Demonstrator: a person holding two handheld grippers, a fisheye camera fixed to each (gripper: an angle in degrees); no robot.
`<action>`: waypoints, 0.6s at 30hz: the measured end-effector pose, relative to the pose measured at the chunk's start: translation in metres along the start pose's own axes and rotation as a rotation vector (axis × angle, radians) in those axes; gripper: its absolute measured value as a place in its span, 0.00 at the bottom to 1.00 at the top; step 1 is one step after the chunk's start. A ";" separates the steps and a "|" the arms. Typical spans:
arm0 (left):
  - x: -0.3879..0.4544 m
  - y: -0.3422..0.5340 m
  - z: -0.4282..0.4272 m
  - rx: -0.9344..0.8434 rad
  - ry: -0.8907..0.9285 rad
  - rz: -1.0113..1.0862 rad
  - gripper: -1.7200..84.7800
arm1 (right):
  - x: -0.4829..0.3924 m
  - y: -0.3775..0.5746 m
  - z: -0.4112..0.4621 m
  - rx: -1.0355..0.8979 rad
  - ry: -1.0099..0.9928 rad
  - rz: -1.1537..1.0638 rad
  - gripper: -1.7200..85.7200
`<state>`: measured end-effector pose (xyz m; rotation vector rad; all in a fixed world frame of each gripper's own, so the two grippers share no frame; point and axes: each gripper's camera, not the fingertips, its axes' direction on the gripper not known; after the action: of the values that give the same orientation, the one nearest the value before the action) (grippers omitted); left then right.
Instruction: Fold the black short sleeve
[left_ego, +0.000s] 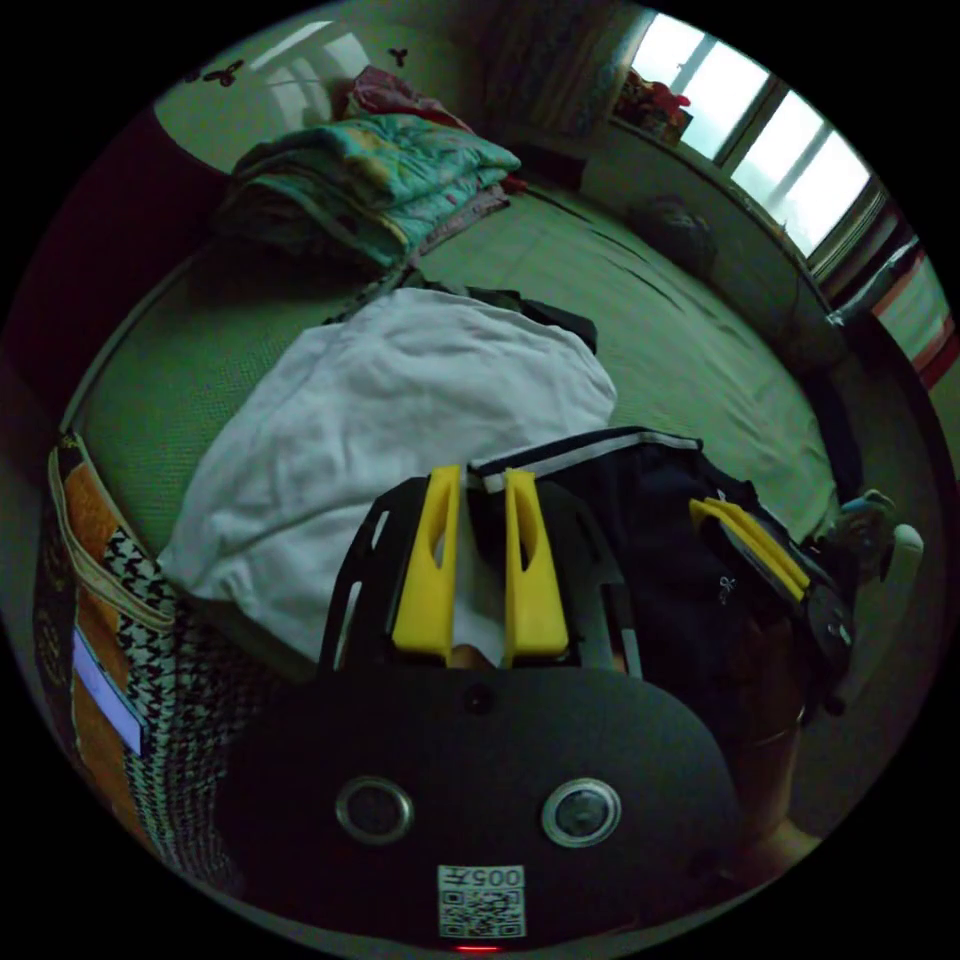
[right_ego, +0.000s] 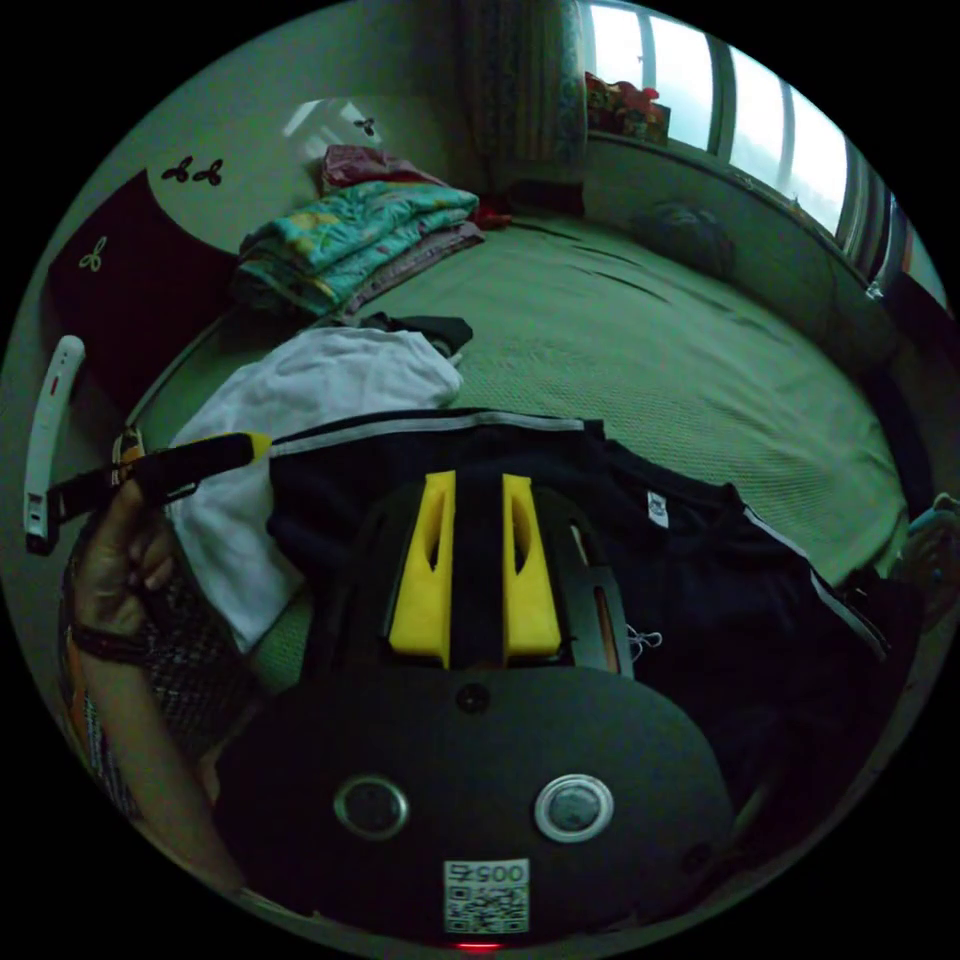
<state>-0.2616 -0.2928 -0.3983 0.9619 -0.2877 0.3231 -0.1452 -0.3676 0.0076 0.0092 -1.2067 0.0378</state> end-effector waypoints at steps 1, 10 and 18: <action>-0.004 -0.003 -0.001 0.011 0.000 -0.004 0.10 | -0.003 -0.006 0.003 0.005 -0.020 -0.010 0.11; -0.042 -0.042 0.012 0.004 -0.063 -0.037 0.11 | -0.078 -0.079 0.041 -0.047 -0.206 -0.192 0.13; -0.054 -0.072 0.032 -0.010 -0.036 -0.062 0.11 | -0.106 -0.116 0.087 -0.102 -0.092 -0.262 0.09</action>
<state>-0.2855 -0.3657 -0.4555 0.9658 -0.2916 0.2472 -0.2599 -0.4881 -0.0594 0.0796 -1.2902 -0.2558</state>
